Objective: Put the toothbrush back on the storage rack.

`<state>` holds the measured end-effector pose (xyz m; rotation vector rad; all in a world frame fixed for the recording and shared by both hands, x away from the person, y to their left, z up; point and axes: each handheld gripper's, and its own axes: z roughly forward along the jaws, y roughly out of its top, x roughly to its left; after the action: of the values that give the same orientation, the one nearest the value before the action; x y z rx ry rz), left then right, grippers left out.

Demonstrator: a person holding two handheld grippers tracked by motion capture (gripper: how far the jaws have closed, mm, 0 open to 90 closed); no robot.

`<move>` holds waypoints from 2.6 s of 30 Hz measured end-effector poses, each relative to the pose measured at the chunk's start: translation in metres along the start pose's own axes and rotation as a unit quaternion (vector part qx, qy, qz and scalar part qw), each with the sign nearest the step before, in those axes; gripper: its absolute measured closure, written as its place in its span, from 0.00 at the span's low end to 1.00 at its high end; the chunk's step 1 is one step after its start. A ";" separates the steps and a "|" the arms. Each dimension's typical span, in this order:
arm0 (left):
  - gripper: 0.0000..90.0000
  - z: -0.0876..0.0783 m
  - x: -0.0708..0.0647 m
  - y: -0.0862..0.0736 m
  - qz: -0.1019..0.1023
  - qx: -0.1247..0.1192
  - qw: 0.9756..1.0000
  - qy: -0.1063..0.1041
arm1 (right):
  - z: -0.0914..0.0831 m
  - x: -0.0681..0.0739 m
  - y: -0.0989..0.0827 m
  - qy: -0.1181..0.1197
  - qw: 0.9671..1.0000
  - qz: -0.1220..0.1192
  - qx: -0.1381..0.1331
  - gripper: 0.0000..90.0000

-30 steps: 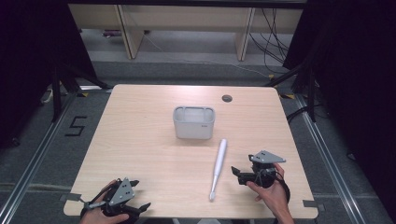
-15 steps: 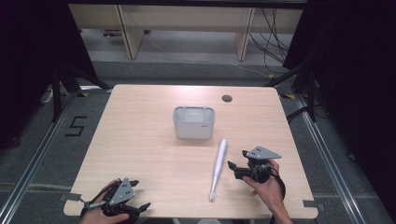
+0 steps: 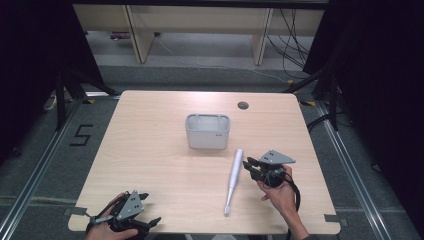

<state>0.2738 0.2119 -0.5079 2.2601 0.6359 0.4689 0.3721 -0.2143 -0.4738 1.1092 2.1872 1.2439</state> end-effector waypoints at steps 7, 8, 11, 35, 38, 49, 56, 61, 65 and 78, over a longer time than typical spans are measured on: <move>0.16 0.000 0.000 0.000 0.000 -0.004 1.000 -0.001 | 0.025 -0.007 0.010 0.009 0.999 -0.029 0.016 0.97; 0.16 0.000 0.000 0.000 0.000 -0.004 1.000 -0.001 | 0.025 -0.007 0.010 0.009 0.999 -0.029 0.016 0.97; 0.16 0.000 0.000 0.000 -0.001 0.001 1.000 -0.004 | 0.037 -0.007 0.016 0.011 0.999 -0.038 0.019 0.99; 0.16 0.001 -0.002 -0.001 -0.009 -0.012 1.000 -0.008 | 0.087 -0.019 0.029 0.001 0.996 -0.049 0.071 1.00; 0.16 0.001 -0.001 0.000 -0.001 -0.011 1.000 -0.008 | 0.088 -0.022 0.028 -0.003 0.996 -0.053 0.074 1.00; 0.16 0.000 -0.001 0.001 -0.003 -0.006 1.000 -0.013 | 0.087 -0.026 0.026 -0.004 0.994 -0.056 0.088 1.00; 0.16 -0.001 -0.001 0.001 -0.001 -0.011 1.000 -0.005 | 0.082 -0.027 0.026 -0.005 0.994 -0.042 0.099 1.00; 0.16 0.000 -0.002 0.001 -0.003 -0.014 1.000 -0.006 | 0.081 -0.024 0.023 -0.006 0.993 -0.049 0.108 1.00; 0.16 -0.001 -0.002 0.001 -0.003 -0.014 1.000 -0.006 | 0.080 -0.021 0.022 -0.003 0.992 -0.050 0.117 1.00; 0.16 -0.001 -0.001 0.001 -0.002 -0.015 1.000 -0.006 | 0.068 -0.024 0.016 0.000 0.990 -0.044 0.135 1.00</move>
<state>0.2724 0.2110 -0.5065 2.2315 0.6223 0.4590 0.4388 -0.1921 -0.4975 1.0958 2.4282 0.9297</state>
